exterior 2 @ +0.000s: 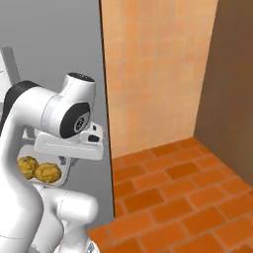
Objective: Take the meat container that has the shrimp and place it on the second highest rack of the freezer. Then take the vegetable container that has the squashs and place it on the highest rack of the freezer.
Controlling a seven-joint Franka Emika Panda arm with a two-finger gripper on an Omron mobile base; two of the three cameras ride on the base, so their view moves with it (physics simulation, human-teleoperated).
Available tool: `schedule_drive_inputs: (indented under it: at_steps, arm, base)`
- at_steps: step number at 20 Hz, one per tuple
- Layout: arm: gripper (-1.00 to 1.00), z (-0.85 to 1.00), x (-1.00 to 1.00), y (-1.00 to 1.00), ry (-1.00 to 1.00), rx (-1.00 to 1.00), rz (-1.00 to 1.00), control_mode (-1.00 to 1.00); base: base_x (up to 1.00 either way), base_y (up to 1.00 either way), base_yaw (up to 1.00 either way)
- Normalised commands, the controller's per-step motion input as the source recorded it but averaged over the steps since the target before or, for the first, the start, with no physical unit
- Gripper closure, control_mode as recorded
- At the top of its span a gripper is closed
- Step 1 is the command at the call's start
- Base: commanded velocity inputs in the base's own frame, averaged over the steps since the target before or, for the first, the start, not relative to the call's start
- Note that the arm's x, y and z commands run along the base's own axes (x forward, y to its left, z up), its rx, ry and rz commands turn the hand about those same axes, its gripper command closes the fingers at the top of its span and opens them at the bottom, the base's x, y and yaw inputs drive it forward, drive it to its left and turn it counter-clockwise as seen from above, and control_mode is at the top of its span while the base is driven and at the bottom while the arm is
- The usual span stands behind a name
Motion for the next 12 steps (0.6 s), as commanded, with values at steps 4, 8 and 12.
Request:
schedule_drive_inputs:
  at_steps: [4, 8, 12]
  arm:
    - [1.0, 0.0, 0.0, 0.0, 0.0, 0.0, 0.0, 1.0]
    - [1.0, 0.0, 0.0, 0.0, 0.0, 0.0, 0.0, 1.0]
    - [1.0, 0.0, 0.0, 0.0, 0.0, 0.0, 0.0, 1.0]
  base:
    - [0.71, -0.76, 0.35]
    - [0.1, -0.35, 0.16]
    - [-0.25, -0.2, 0.66]
